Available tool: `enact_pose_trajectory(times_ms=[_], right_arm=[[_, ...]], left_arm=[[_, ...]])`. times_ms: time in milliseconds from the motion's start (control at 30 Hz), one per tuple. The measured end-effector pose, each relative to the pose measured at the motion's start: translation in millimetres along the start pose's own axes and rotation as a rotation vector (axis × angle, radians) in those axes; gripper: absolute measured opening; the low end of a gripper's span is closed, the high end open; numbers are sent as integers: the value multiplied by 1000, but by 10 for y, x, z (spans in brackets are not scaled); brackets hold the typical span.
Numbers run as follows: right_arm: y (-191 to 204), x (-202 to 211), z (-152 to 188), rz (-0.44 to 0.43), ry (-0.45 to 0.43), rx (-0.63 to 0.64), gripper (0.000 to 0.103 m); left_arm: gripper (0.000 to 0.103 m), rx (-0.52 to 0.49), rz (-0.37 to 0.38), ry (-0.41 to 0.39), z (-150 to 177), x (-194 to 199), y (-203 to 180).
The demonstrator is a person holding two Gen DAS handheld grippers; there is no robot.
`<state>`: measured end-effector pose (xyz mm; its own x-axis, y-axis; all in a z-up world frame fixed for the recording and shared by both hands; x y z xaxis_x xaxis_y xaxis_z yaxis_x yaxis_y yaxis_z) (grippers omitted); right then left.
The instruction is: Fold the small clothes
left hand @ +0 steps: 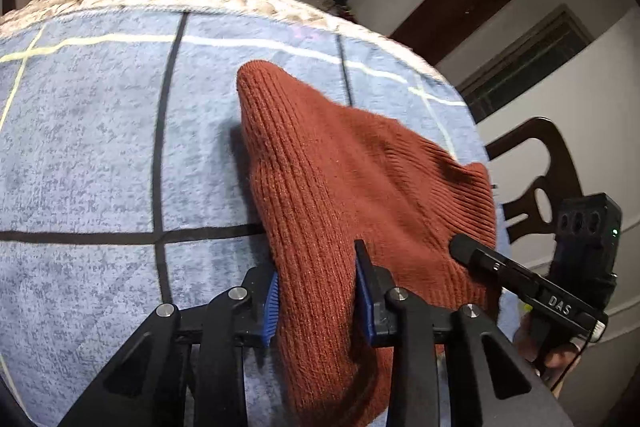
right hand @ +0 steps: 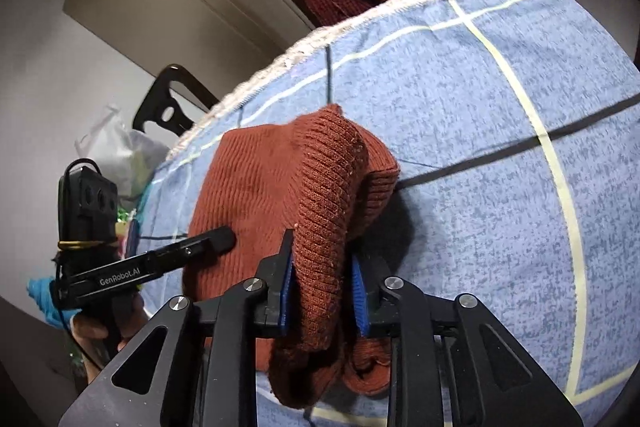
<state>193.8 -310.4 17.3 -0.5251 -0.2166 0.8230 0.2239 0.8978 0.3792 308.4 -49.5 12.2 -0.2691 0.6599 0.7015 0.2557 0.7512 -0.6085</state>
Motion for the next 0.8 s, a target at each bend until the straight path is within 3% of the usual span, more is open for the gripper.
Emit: enact_pose_trajectory(times_ms=[67, 133, 200, 367, 433, 533, 600, 800], right_arm=[[-48, -30, 29, 9, 16, -6, 32], [-93, -66, 46, 13, 30, -6, 50], [-118, -106, 61, 7, 42, -3, 52], [-112, -194, 80, -45, 76, -24, 52], [-110, -212, 82, -66, 77, -34, 40], [-99, -169, 97, -62, 60, -22, 31], [-7, -73, 121, -27, 25, 36, 30], [208, 172, 108, -67, -20, 45, 30]], left_arm=[[35, 14, 9, -2, 9, -18, 31], [35, 9, 6, -4, 22, -24, 37], [36, 2, 2, 0, 23, -36, 39], [36, 14, 11, 8, 12, -60, 54], [36, 3, 8, 11, 9, -68, 42], [35, -3, 4, 9, -1, -56, 12], [34, -12, 1, 5, -5, -52, -28], [33, -23, 34, -19, -5, 143, -89]])
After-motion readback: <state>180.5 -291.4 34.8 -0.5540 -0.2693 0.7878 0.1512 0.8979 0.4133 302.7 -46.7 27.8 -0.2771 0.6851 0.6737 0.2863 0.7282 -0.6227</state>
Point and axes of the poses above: each gripper's, at about its wrist camera, not at the fingertips, and x roughly against the way its jaws point, y to its left, z to its underside, the point moved 1 cm from there along -x, roughly the way its jaws point, and after that the axes turned 12 degrees about z, right-handed, at the moved point
